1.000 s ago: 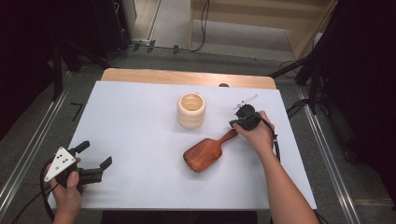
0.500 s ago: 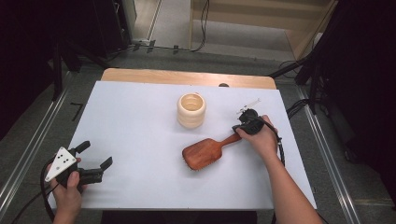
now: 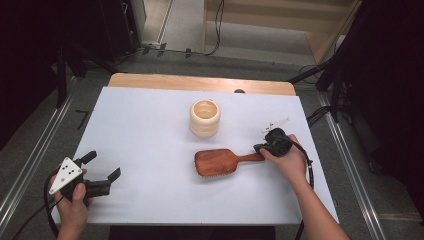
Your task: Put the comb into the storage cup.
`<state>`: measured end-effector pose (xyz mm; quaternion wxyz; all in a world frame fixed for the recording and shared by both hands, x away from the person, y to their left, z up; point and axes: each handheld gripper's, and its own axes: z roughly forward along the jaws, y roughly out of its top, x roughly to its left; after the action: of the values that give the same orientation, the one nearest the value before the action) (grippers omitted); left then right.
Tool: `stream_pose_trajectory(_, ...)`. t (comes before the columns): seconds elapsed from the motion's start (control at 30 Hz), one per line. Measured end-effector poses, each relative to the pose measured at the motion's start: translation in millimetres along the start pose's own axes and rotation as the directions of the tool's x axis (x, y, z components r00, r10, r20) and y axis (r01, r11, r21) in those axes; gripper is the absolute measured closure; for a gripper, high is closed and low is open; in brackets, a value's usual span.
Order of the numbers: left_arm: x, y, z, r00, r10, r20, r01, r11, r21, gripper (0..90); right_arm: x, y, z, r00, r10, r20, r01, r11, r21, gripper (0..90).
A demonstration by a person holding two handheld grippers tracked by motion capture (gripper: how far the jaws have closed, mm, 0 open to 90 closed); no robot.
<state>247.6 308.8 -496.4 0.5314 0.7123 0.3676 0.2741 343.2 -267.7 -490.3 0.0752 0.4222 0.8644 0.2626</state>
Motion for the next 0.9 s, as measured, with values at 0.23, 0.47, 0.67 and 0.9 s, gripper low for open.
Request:
stream_pose_trajectory(0.23, 0.0, 0.0, 0.0, 1.0, -0.002, 0.0, 0.002, 1.0, -0.001, 0.0, 3.6, -13.2, -3.5, 0.9999, -0.008, -0.015, 0.008, 1.0, 0.001, 88.4)
stream_pose_trajectory(0.47, 0.1, 0.0, -0.1, 1.0, -0.001, -0.001, 0.001, 1.0, 0.0, 0.0, 13.4, -22.8, -7.6, 0.999, -0.036, -0.027, 0.036, 0.9993, -0.009, 88.5)
stream_pose_trajectory(0.67, 0.1, -0.1, -0.2, 1.0, -0.002, -0.002, 0.002, 1.0, -0.001, 0.0, 29.9, -30.9, -9.8, 0.9958, -0.087, -0.027, 0.087, 0.9962, 0.001, 88.4)
stream_pose_trajectory(0.9, 0.3, -0.1, 0.1, 1.0, -0.004, -0.002, 0.004, 1.0, -0.003, 0.0, 41.3, -35.9, -13.4, 0.993, -0.11, -0.043, 0.11, 0.9939, 0.001, 88.4)
